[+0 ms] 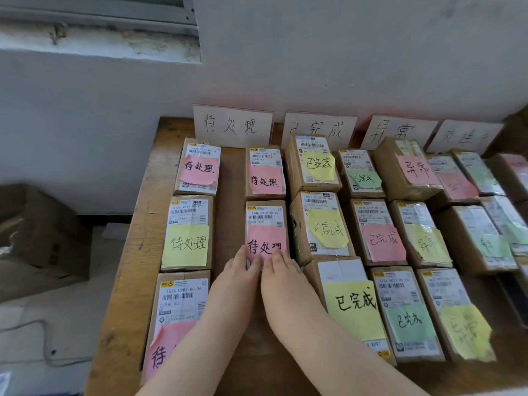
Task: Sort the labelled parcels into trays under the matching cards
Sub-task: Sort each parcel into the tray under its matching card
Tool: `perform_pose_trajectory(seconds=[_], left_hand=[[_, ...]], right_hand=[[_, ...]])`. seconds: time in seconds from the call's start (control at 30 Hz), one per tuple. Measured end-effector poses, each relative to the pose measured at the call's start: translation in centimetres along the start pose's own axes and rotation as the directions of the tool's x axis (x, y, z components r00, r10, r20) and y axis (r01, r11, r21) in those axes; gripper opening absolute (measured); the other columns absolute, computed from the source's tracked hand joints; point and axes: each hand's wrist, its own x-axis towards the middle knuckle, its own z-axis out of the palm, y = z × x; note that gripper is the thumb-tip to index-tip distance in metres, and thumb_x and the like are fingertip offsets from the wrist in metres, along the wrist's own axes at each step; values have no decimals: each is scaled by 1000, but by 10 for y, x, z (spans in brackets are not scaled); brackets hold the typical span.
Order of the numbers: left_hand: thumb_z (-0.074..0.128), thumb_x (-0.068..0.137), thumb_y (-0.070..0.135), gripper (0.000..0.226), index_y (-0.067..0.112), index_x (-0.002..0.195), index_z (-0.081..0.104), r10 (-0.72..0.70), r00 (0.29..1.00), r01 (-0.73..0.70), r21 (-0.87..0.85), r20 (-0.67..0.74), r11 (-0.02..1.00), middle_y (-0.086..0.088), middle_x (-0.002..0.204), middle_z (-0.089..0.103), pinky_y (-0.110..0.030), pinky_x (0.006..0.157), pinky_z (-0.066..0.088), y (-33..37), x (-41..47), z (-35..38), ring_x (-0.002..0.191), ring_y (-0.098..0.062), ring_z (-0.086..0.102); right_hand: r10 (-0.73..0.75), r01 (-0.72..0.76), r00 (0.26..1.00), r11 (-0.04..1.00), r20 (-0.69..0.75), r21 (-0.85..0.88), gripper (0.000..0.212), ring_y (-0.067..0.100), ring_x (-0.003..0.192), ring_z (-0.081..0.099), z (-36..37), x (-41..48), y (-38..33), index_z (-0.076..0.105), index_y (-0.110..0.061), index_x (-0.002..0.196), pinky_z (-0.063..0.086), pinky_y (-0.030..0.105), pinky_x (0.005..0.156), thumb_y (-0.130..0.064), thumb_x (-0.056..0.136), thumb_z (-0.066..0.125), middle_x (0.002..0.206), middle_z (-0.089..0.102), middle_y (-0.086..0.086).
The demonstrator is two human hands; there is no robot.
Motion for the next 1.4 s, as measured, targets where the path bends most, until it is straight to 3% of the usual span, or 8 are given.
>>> perform_pose_trajectory(seconds=[0.3,0.4,0.47,0.57,0.67,0.8,1.03,1.4], left_hand=[[65,86,26,73,23,149,28,-4,996,9,62,-85,998,-12,157,19,-33,101,40,0,1,-10,139,-28,29],[89,50,21,75,15,121,65,38,986,-22,98,-165,995,-17,128,59,-40,76,56,2,-4,-14,110,-34,62],[87,51,21,66,15,114,69,65,970,-39,114,-235,993,-15,117,66,-42,73,56,8,-7,-17,102,-34,66],[82,62,22,56,15,116,68,118,934,-69,155,-336,986,-14,115,67,-44,79,55,23,-14,-27,104,-33,65],[80,65,22,51,14,114,69,130,906,-55,192,-402,980,-13,113,68,-44,83,54,41,-20,-38,104,-33,65],[67,76,27,49,14,123,62,179,876,-87,217,-449,972,-12,118,66,-45,90,50,78,-33,-44,112,-32,61],[70,79,33,53,17,128,59,198,876,-87,259,-440,962,-10,124,64,-46,97,46,182,-53,-27,118,-30,58],[70,77,38,55,20,128,58,216,882,-111,261,-418,959,-7,123,64,-45,96,46,393,-86,42,117,-27,58]], right_hand=[[-87,103,977,992,-197,73,62,25,147,1,2,-10,7,6,-3,150,3,33,116,-3,98,40,159,2,15],[-59,110,924,987,-379,115,63,31,131,45,5,-12,11,50,1,133,31,34,104,-5,76,75,140,47,20],[-21,96,898,984,-439,148,61,28,113,62,6,-13,18,67,-2,114,47,36,90,-11,58,89,119,65,16],[-45,161,864,968,-501,192,53,29,133,43,-6,-24,32,54,-2,131,31,41,106,-11,82,71,138,51,17],[-61,193,833,964,-550,185,53,23,145,19,-18,-43,54,35,-7,144,9,31,114,-15,95,51,153,30,11],[-31,170,849,961,-527,217,55,13,147,1,-26,-73,91,18,-19,151,6,25,116,-28,100,38,159,12,1],[-12,161,833,961,-554,223,58,15,147,7,-9,-132,182,21,-21,150,16,31,118,-36,98,43,158,17,0],[-47,165,860,968,-508,191,64,9,146,-9,28,-249,373,9,-26,152,0,23,113,-41,98,40,160,1,-7]])
